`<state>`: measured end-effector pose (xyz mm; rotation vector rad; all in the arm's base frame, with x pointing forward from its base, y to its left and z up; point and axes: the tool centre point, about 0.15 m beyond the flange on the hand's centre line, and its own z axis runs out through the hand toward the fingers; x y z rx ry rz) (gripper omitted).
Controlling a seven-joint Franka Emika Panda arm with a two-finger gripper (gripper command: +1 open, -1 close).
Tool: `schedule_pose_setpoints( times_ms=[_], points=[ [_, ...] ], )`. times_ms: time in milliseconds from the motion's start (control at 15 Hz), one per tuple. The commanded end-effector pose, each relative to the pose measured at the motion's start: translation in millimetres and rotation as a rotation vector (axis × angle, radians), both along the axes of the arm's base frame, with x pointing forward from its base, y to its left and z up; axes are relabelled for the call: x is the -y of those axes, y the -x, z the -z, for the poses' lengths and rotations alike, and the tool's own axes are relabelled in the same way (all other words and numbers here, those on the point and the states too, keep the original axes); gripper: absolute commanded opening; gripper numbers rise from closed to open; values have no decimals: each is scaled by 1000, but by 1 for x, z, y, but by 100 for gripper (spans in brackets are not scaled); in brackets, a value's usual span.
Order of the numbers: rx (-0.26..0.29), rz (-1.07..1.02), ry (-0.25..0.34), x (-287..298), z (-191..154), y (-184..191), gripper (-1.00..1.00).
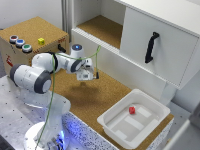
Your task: Place the purple block on top of the drawer
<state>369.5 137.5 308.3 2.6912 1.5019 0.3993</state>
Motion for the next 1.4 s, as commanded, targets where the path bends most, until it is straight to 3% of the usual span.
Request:
schedule_pose_setpoints(
  times_ms=[0,333,667,800,933,1067,1333],
  points=[
    [-79,-275,139,-89,-68,-47,-100],
    [15,-563,132,-164,-132,-63,-100],
    [84,-739,95,-225,-171,-58,-100],
    [76,-825,80,-245,-182,-51,-100],
    [33,-907,76,-263,-186,-41,-100],
    [-5,-956,94,-281,-178,-29,-100],
    [-77,-937,74,-305,-157,-22,-100]
  ],
)
